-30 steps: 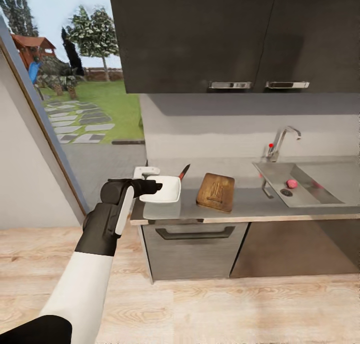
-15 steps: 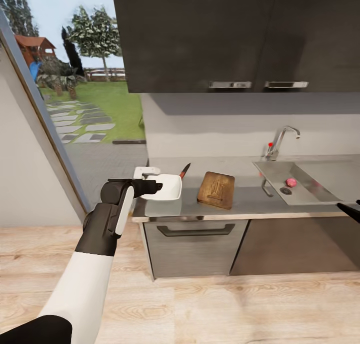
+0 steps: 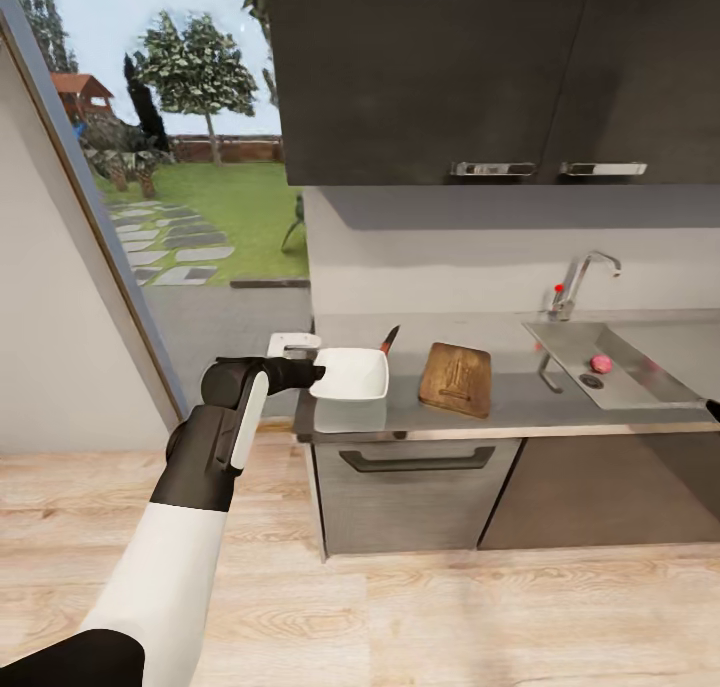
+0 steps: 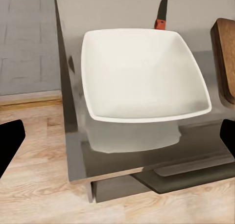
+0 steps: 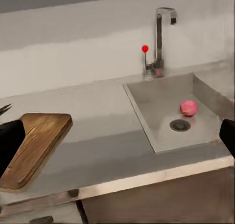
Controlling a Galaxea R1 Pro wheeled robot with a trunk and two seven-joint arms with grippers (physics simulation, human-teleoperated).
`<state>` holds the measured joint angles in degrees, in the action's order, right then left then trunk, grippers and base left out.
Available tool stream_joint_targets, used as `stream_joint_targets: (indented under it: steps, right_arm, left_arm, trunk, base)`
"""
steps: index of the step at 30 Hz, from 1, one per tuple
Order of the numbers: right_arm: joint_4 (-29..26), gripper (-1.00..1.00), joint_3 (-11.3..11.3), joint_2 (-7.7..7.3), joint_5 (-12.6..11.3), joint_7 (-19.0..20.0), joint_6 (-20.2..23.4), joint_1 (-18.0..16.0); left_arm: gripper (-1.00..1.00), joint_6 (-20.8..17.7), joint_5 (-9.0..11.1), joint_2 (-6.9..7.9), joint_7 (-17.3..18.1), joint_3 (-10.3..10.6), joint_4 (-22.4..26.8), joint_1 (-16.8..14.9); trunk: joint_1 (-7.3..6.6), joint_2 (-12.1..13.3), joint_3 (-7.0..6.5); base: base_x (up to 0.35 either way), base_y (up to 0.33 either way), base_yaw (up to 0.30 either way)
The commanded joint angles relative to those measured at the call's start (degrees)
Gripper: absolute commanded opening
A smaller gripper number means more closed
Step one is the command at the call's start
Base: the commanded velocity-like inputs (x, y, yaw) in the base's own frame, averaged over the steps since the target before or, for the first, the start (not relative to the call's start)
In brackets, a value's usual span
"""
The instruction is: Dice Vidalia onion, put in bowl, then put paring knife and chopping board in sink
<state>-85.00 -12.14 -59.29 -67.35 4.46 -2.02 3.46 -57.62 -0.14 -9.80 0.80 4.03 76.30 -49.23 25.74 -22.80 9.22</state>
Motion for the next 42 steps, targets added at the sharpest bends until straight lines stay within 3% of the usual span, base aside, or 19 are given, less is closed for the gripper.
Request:
stream_joint_targets:
  steps: [1, 4, 7, 8, 11, 13, 15, 16, 20, 23, 25, 28, 31, 32, 34, 35, 37, 39, 42]
  right_arm:
    - [-0.1, 1.00, 0.8, -0.04, 0.6, -8.3, -0.3, 0.2]
    - [-0.1, 1.00, 1.6, -0.02, 2.7, -11.6, -0.4, 0.2]
    - [-0.1, 1.00, 3.7, 0.03, 7.1, -12.6, -0.5, 0.2]
    - [-0.1, 1.00, 5.4, 0.15, 10.3, -12.9, -0.7, 0.2]
    - [-0.1, 1.00, 7.4, 0.30, 15.5, -13.1, -1.6, 0.2]
    - [-0.1, 1.00, 8.6, 0.61, 20.5, -13.6, -2.6, 0.2]
    - [-0.1, 1.00, 9.2, 1.36, 24.7, -14.6, -3.1, 0.2]
    - [-0.1, 1.00, 9.5, 3.15, 27.6, -16.0, -3.6, 0.2]
    - [-0.2, 1.00, 9.8, 6.48, 30.7, -19.1, -4.9, 0.1]
    - [-0.2, 1.00, 9.8, 6.98, 31.0, -21.0, -5.8, 0.0]
    - [-0.2, 1.00, 9.9, 9.45, 31.1, -25.0, -9.2, -0.3]
    - [-0.2, 1.00, 9.9, 12.37, 31.2, -25.4, -11.9, -0.4]
    - [-0.2, 1.00, 10.6, 13.71, 31.2, -24.5, -13.1, -0.4]
    - [-0.2, 1.00, 15.3, 14.81, 31.9, -22.6, -14.1, -0.5]
    - [-0.2, 1.00, 18.6, 15.07, 33.9, -22.1, -14.2, -0.5]
    - [-0.2, 1.00, 21.0, 15.23, 39.3, -21.8, -14.3, -0.5]
    - [-0.2, 1.00, 22.6, 15.89, 46.3, -21.6, -14.4, -0.5]
    - [-0.2, 1.00, 23.7, 17.05, 50.0, -21.5, -14.4, -0.5]
    - [-0.2, 1.00, 26.3, 24.59, 62.0, -21.4, -14.6, -0.7]
  left_arm:
    - [1.00, -0.2, 0.0, -0.03, 0.1, 0.0, 0.0, -0.1]
    - [1.00, -0.2, 0.0, -0.04, 0.1, 0.0, 0.0, -0.1]
    - [1.00, -0.2, 0.0, -0.03, 0.1, 0.0, 0.0, -0.1]
    - [1.00, -0.2, 0.0, -0.02, 0.1, 0.0, 0.0, -0.1]
    - [1.00, -0.2, 0.0, -0.04, 0.1, 0.0, 0.0, -0.1]
    - [1.00, -0.2, 0.0, -0.04, 0.1, 0.0, 0.0, -0.1]
    - [1.00, -0.2, 0.0, -0.04, 0.1, 0.0, 0.0, -0.1]
    - [1.00, -0.2, 0.0, -0.05, 0.1, 0.0, 0.0, -0.1]
    - [1.00, -0.2, 0.0, -0.05, 0.1, 0.0, 0.0, -0.1]
    - [1.00, -0.2, 0.0, -0.05, 0.2, 0.0, 0.0, -0.1]
    - [1.00, -0.2, 0.0, -0.05, 0.2, 0.0, 0.0, -0.1]
    - [1.00, -0.3, 0.0, -0.05, 0.1, 0.0, 0.0, -0.1]
    - [1.00, -0.3, 0.0, -0.05, 0.2, 0.0, 0.0, -0.1]
    - [1.00, -0.3, 0.0, -0.05, 0.2, 0.0, 0.0, -0.1]
    - [1.00, -0.3, 0.0, -0.05, 0.2, 0.0, 0.0, -0.1]
    - [1.00, -0.3, 0.0, -0.05, 0.2, 0.0, 0.0, -0.1]
    - [1.00, -0.3, 0.0, -0.05, 0.2, 0.0, 0.0, -0.1]
    - [1.00, -0.3, 0.0, -0.05, 0.2, 0.0, 0.0, -0.1]
    - [1.00, -0.3, 0.0, -0.05, 0.2, 0.0, 0.0, -0.1]
  trunk:
    - [0.04, -0.1, 0.12]
    - [0.04, -0.1, 0.12]
    - [0.04, -0.1, 0.12]
    - [0.04, -0.1, 0.12]
    - [0.04, -0.1, 0.12]
    - [0.04, -0.1, 0.12]
    - [0.04, -0.1, 0.12]
    - [0.04, -0.1, 0.12]
    - [0.04, -0.1, 0.12]
    - [0.04, -0.1, 0.12]
    - [0.04, -0.1, 0.12]
    - [0.04, -0.1, 0.12]
    - [0.04, -0.1, 0.12]
    - [0.04, -0.1, 0.12]
    - [0.04, -0.1, 0.12]
    - [0.04, -0.1, 0.12]
    - [0.04, -0.1, 0.12]
    - [0.04, -0.1, 0.12]
    - [0.04, -0.1, 0.12]
  base:
    - [0.000, 0.016, 0.000]
    - [0.000, 0.007, 0.000]
    - [0.000, 0.003, 0.000]
    - [0.000, 0.001, 0.000]
    - [0.000, 0.000, 0.000]
    - [0.000, 0.000, 0.000]
    - [0.000, 0.000, 0.000]
    - [0.000, 0.000, 0.000]
    - [0.000, 0.000, 0.000]
    - [0.000, 0.000, 0.000]
    - [0.000, 0.000, 0.000]
    - [0.000, 0.000, 0.000]
    - [0.000, 0.000, 0.000]
    - [0.000, 0.000, 0.000]
    - [0.000, 0.000, 0.000]
    - [0.000, 0.000, 0.000]
    - [0.000, 0.000, 0.000]
    - [0.000, 0.000, 0.000]
    - [0.000, 0.000, 0.000]
